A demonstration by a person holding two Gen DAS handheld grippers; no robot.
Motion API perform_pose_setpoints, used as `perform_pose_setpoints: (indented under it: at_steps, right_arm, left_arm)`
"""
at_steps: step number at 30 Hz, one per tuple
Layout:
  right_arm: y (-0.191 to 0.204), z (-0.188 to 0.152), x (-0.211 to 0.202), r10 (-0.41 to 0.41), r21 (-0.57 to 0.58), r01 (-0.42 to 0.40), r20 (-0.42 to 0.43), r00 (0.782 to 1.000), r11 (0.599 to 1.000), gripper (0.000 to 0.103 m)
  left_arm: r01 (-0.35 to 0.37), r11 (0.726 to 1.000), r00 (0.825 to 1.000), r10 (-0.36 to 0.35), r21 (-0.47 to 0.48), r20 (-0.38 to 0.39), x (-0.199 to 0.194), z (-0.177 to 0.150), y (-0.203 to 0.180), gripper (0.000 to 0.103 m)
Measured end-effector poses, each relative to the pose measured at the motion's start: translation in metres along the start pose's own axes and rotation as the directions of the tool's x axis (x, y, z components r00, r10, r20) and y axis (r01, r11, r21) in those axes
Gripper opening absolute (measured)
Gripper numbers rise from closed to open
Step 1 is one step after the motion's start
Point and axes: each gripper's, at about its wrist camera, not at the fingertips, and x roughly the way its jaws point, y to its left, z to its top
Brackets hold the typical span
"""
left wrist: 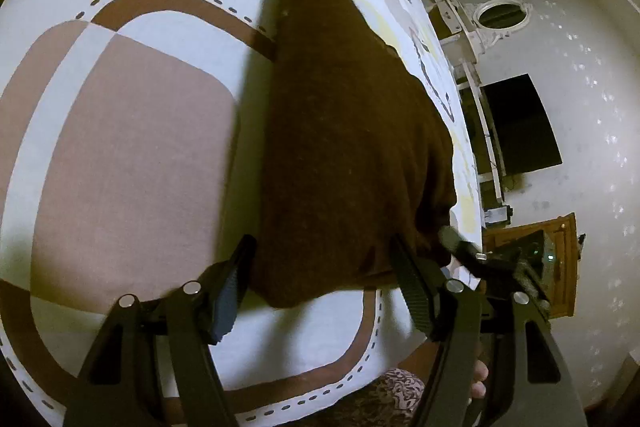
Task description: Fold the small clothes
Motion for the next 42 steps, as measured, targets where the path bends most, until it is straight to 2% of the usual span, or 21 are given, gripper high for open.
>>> perform_pose_setpoints:
  at_steps: [1,5,8,9,14,16,18,21,24,25,31,35,36,38,39,42]
  right_arm:
    - [-0.003,0.001,0.001,0.016,0.016,-0.016,-0.006,1.0,1.0,0.012]
    - [-0.001,-0.002,-0.006,0.102,0.042,-0.102,0.021,0.995,0.994,0.008]
    - [0.0,-0.01,-0.015,0.203,0.066,-0.204,0.025,0.979,0.977,0.008]
    - [-0.001,-0.012,-0.016,0.204,0.071,-0.206,0.023,0.979,0.976,0.008]
    - [-0.037,-0.02,-0.012,0.109,0.11,-0.111,0.022,0.994,0.988,0.007]
    - [-0.043,-0.021,-0.01,0.076,0.085,-0.079,0.035,0.997,0.993,0.007]
    - [-0.042,-0.021,-0.009,0.074,0.076,-0.075,0.026,0.997,0.994,0.009]
    - [-0.027,-0.017,-0.018,0.041,0.019,-0.041,0.022,0.999,0.999,0.019]
    - [-0.008,-0.005,-0.034,0.004,-0.057,0.0,0.071,0.997,0.998,0.035]
    - [-0.004,0.003,-0.037,0.002,-0.066,0.004,0.087,0.996,0.998,0.038]
    - [0.007,0.073,-0.015,0.036,-0.059,-0.029,0.11,0.993,0.998,0.039]
    - [0.014,0.112,0.021,0.007,-0.062,-0.003,0.065,0.998,0.998,0.039]
    - [0.013,0.119,0.033,0.018,-0.052,-0.016,0.032,0.999,0.999,0.039]
    - [0.012,0.127,0.045,-0.031,-0.058,0.032,0.025,0.999,0.998,0.014]
    - [0.012,0.13,0.047,-0.05,-0.076,0.051,0.021,0.999,0.996,0.006]
    - [0.005,0.138,0.052,-0.079,-0.059,0.082,0.041,0.996,0.995,0.006]
  left_arm:
    - [0.003,1.0,1.0,-0.003,-0.002,-0.001,-0.001,0.001,0.001,0.067]
    - [0.007,1.0,1.0,-0.007,-0.01,0.006,-0.003,0.002,0.003,0.067]
    - [0.0,1.0,1.0,0.001,-0.018,0.029,-0.006,0.004,0.005,0.067]
    - [0.0,1.0,1.0,0.001,-0.018,0.027,-0.006,0.004,0.005,0.067]
    - [-0.022,1.0,1.0,0.022,0.012,0.008,-0.003,0.001,0.002,0.067]
    - [-0.044,0.999,0.999,0.044,0.021,0.003,0.0,0.001,-0.001,0.067]
    - [-0.074,0.997,0.997,0.074,0.035,-0.004,0.002,0.001,-0.004,0.063]
    - [-0.132,0.988,0.991,0.134,0.077,-0.013,0.006,-0.001,-0.01,0.057]
    - [-0.163,0.982,0.986,0.165,0.099,-0.014,0.007,-0.003,-0.011,0.054]
    - [-0.164,0.981,0.986,0.166,0.099,-0.013,0.008,-0.003,-0.011,0.053]
    - [-0.195,0.973,0.98,0.198,0.125,-0.016,0.011,-0.004,-0.019,0.053]
    - [-0.214,0.967,0.976,0.218,0.136,-0.01,0.013,-0.004,-0.022,0.053]
    - [-0.218,0.966,0.975,0.221,0.141,-0.01,0.014,-0.004,-0.023,0.053]
    - [-0.224,0.963,0.974,0.228,0.151,-0.011,0.014,-0.003,-0.022,0.054]
    - [-0.226,0.961,0.973,0.231,0.158,-0.011,0.014,-0.004,-0.023,0.054]
    - [-0.229,0.958,0.972,0.234,0.175,-0.008,0.016,-0.005,-0.025,0.054]
